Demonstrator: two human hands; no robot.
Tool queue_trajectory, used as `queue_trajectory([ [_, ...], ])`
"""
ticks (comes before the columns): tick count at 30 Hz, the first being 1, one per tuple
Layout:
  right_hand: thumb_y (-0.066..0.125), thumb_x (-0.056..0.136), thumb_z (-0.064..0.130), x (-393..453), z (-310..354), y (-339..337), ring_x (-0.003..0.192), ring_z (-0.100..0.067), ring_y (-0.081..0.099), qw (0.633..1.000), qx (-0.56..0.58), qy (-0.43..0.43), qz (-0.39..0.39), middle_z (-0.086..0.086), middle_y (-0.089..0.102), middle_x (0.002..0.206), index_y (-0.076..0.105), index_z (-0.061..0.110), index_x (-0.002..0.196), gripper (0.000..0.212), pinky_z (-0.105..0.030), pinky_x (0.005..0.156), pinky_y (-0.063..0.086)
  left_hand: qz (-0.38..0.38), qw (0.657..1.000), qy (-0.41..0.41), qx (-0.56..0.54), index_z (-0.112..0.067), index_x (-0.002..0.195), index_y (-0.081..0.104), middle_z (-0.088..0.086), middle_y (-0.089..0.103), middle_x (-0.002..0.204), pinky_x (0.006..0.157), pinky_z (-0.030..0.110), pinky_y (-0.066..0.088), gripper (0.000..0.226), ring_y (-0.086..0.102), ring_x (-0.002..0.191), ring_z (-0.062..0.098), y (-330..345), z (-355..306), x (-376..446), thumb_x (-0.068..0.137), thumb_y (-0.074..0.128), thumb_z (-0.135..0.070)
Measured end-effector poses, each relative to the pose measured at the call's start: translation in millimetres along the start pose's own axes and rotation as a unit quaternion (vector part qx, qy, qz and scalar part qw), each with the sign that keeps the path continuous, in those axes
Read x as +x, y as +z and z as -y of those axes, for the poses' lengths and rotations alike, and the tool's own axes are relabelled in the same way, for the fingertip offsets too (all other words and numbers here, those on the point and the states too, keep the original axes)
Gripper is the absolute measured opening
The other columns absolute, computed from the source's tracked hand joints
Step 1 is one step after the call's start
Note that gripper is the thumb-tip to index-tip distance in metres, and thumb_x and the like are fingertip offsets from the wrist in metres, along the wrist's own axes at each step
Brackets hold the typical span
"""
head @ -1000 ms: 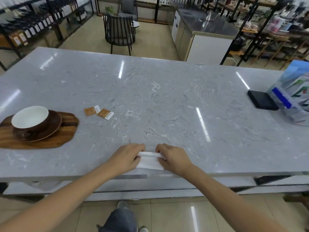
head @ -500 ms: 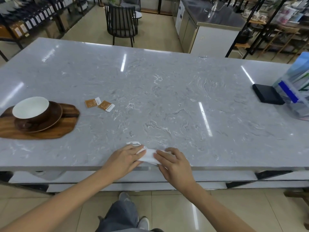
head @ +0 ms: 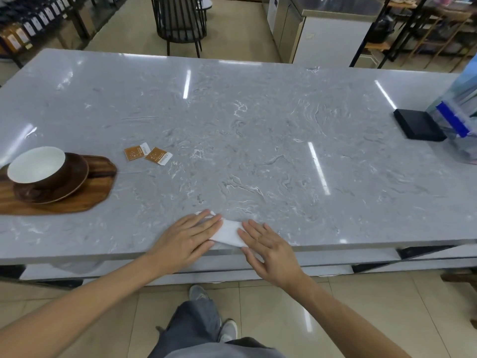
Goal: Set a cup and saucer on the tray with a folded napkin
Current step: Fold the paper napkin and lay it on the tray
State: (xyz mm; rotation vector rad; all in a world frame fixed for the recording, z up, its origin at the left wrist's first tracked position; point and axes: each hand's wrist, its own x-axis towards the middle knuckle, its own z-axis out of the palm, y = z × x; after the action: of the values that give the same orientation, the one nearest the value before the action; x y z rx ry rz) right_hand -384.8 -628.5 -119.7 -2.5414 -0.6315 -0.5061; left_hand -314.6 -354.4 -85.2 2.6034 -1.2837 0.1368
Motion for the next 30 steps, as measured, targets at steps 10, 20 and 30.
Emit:
queue_trajectory([
  [10,0.064,0.1,0.027,5.5,4.5,-5.3,0.128,-0.024,0.056,0.994,0.086,0.069,-0.012,-0.003,0.063,0.142,0.074,0.022,0.126,0.028,-0.039,0.104,0.048,0.083,0.98,-0.028,-0.181,-0.018,0.131,0.067,-0.002,0.062,0.14,0.107,0.032,0.044,0.034,0.056,0.126,0.017,-28.4,-6.8,41.3,0.098,0.063,-0.023],
  [20,0.081,0.085,0.041,-12.2,26.0,-4.2,0.105,-0.005,0.044,0.928,0.072,0.345,-0.119,0.009,0.052,0.112,0.07,0.023,0.115,0.037,-0.014,0.089,0.038,0.316,0.931,0.017,-0.182,-0.048,0.142,0.05,0.002,0.048,0.127,0.097,0.043,0.047,0.07,0.053,0.113,0.022,-37.6,-27.6,94.0,0.082,0.069,-0.017],
  [30,0.071,0.095,0.04,-6.3,76.2,-20.6,0.106,-0.002,0.067,0.784,0.382,0.47,-0.138,0.011,0.065,0.124,0.054,0.034,0.13,0.039,-0.028,0.083,0.061,0.074,0.804,-0.219,-0.547,-0.045,0.116,0.074,-0.016,0.073,0.121,0.083,0.028,0.06,0.032,0.069,0.107,0.013,-12.9,-34.3,81.9,0.093,0.073,-0.024],
])
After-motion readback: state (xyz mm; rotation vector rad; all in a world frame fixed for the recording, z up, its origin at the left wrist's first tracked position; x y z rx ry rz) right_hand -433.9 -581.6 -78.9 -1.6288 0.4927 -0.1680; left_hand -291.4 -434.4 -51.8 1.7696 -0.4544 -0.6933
